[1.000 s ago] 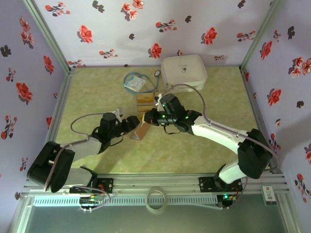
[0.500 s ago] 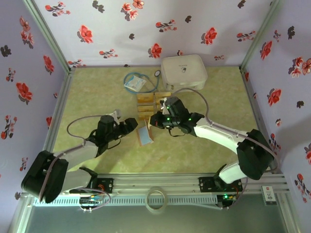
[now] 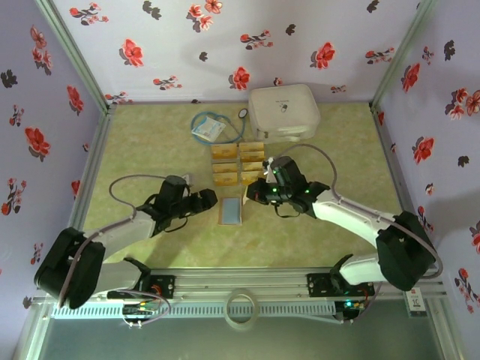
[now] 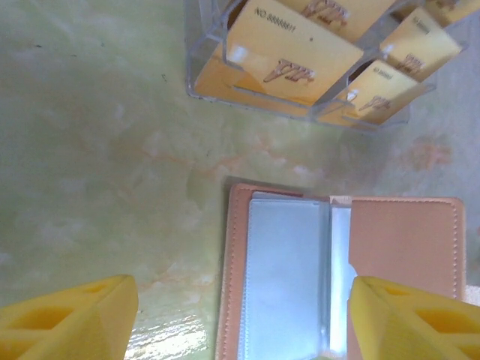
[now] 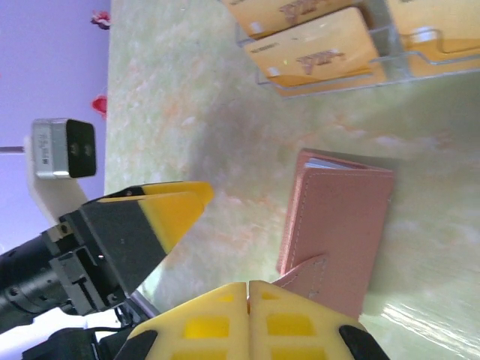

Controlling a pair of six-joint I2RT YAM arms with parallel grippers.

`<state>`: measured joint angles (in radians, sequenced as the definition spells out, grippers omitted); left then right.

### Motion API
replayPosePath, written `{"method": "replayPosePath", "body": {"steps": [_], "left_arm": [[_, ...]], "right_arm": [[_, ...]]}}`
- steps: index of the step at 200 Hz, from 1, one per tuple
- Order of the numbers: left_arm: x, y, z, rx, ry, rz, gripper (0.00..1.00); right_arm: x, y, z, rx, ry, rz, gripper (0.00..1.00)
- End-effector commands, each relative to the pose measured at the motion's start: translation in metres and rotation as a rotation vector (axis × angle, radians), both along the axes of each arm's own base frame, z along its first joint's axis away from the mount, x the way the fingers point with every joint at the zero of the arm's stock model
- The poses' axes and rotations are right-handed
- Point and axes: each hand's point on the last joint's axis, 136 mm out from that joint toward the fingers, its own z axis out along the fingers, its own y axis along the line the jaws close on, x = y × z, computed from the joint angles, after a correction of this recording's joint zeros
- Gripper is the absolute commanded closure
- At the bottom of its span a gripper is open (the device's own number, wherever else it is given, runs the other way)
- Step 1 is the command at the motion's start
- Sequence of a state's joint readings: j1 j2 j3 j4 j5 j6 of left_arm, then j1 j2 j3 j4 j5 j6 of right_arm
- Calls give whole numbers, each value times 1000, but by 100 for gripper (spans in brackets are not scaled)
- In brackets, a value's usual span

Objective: Put the credit cards into the card holder

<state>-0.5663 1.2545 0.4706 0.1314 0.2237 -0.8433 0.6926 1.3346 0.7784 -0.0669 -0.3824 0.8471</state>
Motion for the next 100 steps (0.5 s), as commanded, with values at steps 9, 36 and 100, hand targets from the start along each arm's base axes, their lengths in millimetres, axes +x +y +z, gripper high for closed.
{"method": "replayPosePath", "body": {"steps": [9,36,100], "left_arm": [[0,-7,-8,125,1,-68,23],[3,-18,-13,156,9,-107,21],[8,-39,-29,258,31,-174,19]], "right_arm": [[-2,-14,-2,-7,-25,6,100],[-3,-27,-13,-21,-9,-11,100],[-4,-46,-31,-41,15,-49,100]]}}
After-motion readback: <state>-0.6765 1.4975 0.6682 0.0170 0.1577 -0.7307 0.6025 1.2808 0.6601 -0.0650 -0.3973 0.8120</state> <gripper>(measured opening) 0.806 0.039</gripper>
